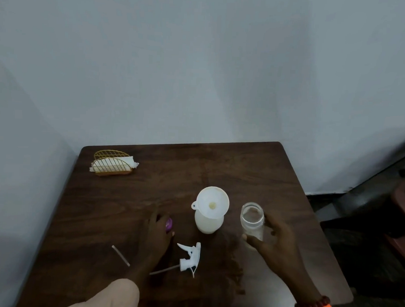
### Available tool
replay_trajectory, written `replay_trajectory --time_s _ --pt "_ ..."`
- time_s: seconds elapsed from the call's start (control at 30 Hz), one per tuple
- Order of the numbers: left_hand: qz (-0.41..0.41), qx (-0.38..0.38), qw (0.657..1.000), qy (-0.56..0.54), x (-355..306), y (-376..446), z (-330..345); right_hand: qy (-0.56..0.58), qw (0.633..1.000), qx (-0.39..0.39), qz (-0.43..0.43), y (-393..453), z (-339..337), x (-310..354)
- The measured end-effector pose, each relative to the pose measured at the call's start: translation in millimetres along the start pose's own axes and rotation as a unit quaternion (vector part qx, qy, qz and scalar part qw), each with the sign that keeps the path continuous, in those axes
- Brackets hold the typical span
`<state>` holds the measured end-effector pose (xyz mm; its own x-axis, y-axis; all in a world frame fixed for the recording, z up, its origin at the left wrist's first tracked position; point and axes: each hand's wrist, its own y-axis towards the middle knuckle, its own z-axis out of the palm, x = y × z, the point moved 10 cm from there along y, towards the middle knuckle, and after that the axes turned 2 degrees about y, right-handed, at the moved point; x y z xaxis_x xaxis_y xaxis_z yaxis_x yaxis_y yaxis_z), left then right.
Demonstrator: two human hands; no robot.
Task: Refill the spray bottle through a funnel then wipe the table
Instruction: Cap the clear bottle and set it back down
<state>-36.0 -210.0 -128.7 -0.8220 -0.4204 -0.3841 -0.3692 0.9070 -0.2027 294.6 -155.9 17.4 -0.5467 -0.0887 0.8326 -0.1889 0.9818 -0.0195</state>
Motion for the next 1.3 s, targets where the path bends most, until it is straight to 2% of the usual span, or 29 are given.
replay_trajectory --time_s 0.07,0.2,0.33,0.4,0.5,0.63,0.73,0.93,1.0,1.17,1.2,1.3 --pt "0.015 -0.007 1.000 -0.014 -0.7 -2.0 -0.8 0.021 1.000 -0.003 0.003 -8.3 1.5 1.2" --pt "-0.005 0.006 0.997 -0.079 -6.1 -12.1 -20.5 0.040 0.999 -0.010 0.011 -22.9 6.8 9.2" --pt "-0.018 -0.009 0.981 -0.193 -36.7 -47.1 -82.9 0.064 0.998 0.002 0.017 -35.7 16.3 13.5" --pt "0.026 -0.018 0.966 -0.255 -67.9 -76.7 -122.9 0.073 0.997 0.003 0.023 -43.1 22.5 14.3" --pt "0.134 -0.004 0.938 -0.319 -126.1 -119.7 -166.6 0.086 0.996 0.010 0.020 -52.0 28.7 20.8" --pt "0.237 -0.044 0.924 -0.296 -173.0 -144.8 -179.8 0.097 0.994 0.053 0.020 -60.0 44.9 26.4" --pt "0.268 -0.079 0.919 -0.277 -182.2 -148.7 -173.3 0.106 0.994 0.034 0.012 -68.8 44.1 24.5" --pt "0.253 -0.069 0.927 -0.268 -176.5 -149.3 -161.4 0.080 0.996 0.035 0.003 -75.6 43.2 27.7" --pt "0.250 -0.055 0.929 -0.268 -173.9 -148.2 -158.0 0.093 0.995 0.042 0.001 -76.9 43.5 23.6" --pt "0.294 0.007 0.923 -0.247 -185.6 -157.5 -156.5 0.042 0.999 -0.011 -0.021 -74.5 50.1 26.7" --pt "0.289 0.014 0.926 -0.241 -186.9 -159.2 -156.0 0.040 0.999 0.006 -0.017 -76.5 52.3 28.2" --pt "0.247 -0.045 0.939 -0.233 -176.8 -154.2 -161.0 0.086 0.996 0.024 -0.018 -77.2 51.7 29.4"
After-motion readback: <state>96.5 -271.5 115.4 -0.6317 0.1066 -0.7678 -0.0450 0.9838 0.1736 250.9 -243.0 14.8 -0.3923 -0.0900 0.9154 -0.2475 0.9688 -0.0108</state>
